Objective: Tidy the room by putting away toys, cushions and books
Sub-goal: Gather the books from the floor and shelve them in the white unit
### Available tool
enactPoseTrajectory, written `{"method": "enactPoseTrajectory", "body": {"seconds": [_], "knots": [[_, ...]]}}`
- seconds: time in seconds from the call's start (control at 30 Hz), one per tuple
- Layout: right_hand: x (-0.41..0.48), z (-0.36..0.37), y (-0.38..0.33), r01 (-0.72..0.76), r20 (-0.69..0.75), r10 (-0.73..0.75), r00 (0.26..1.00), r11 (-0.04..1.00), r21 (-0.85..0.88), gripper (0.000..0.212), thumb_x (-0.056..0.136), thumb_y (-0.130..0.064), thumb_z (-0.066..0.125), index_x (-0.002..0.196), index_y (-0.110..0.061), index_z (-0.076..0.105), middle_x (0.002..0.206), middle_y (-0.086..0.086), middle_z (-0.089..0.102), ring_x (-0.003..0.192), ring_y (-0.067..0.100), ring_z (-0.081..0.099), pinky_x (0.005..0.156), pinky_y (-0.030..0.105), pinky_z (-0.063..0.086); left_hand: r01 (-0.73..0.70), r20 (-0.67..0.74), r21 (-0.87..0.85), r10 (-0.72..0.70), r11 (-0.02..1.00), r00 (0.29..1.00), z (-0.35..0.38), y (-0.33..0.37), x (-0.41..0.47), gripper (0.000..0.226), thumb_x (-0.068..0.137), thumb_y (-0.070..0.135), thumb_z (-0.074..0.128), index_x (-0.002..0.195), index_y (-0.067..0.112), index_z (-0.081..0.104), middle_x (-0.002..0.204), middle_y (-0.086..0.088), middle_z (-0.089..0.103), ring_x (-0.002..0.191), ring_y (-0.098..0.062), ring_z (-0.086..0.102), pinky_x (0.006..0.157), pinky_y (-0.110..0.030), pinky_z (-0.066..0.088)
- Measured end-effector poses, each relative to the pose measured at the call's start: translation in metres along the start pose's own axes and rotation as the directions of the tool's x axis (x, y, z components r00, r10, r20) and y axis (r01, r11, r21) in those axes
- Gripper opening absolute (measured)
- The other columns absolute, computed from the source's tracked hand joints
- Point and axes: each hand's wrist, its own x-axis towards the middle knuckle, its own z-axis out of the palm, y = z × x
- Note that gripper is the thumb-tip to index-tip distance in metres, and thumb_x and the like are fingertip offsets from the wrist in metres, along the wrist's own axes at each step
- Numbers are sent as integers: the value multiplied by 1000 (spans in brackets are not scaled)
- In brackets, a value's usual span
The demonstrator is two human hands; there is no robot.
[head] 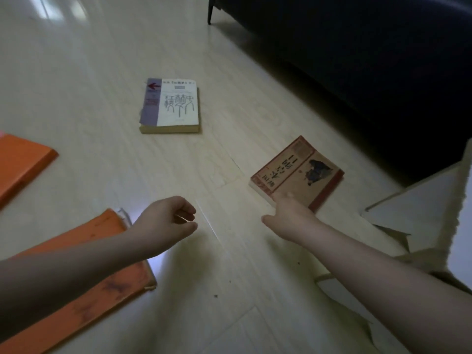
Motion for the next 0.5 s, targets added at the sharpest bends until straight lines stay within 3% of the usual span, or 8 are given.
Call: {"method": "enactPoseTrajectory", "body": {"seconds": [0.1, 0.2, 0.3, 0.4, 0.5], "knots": [[21, 16, 5, -15, -4, 15, 1000, 1000, -21, 67, 92, -40, 53, 147, -13, 26, 149, 15, 28, 137, 36, 31, 110, 43, 35, 18, -16, 18, -18, 1000, 1000, 5, -14, -2, 22, 82, 18, 69, 101, 22, 61, 99, 9, 65, 93, -10, 63, 82, -24, 50], [35, 27, 8, -34, -13, 34, 999, 997, -68, 78, 92, -45, 52, 153, -16, 11, 159, 15, 11, 145, 39, 11, 119, 48, 17, 12, -22, 111, -10, 994, 1000, 11, -28, -6, 32, 84, 23, 66, 115, 20, 57, 115, 7, 59, 108, -11, 55, 88, -24, 42], [42, 34, 12, -58, -17, 57, 998, 995, -77, 84, 93, -50, 49, 154, -17, 3, 162, 11, 3, 147, 37, 3, 120, 51, 10, 53, -106, 198, -32, 979, 994, 17, -41, -15, 43, 84, 24, 65, 125, 18, 53, 127, 2, 52, 120, -17, 47, 96, -26, 36], [43, 45, 19, -65, -3, 65, 998, 996, -67, 85, 93, -52, 47, 154, -18, 0, 163, 6, -4, 148, 34, 0, 118, 56, 7, 207, -237, 189, -160, 960, 958, 24, -51, -26, 51, 84, 20, 67, 131, 9, 50, 133, -9, 49, 127, -25, 41, 104, -31, 29], [41, 48, 20, -66, -57, 61, 997, 994, -85, 88, 91, -57, 47, 154, -17, -1, 163, 5, -4, 149, 33, 1, 118, 56, 7, 241, -178, 192, -208, 951, 962, 30, -56, -34, 65, 86, 26, 64, 142, 9, 37, 147, -9, 36, 140, -23, 27, 113, -32, 21]]}}
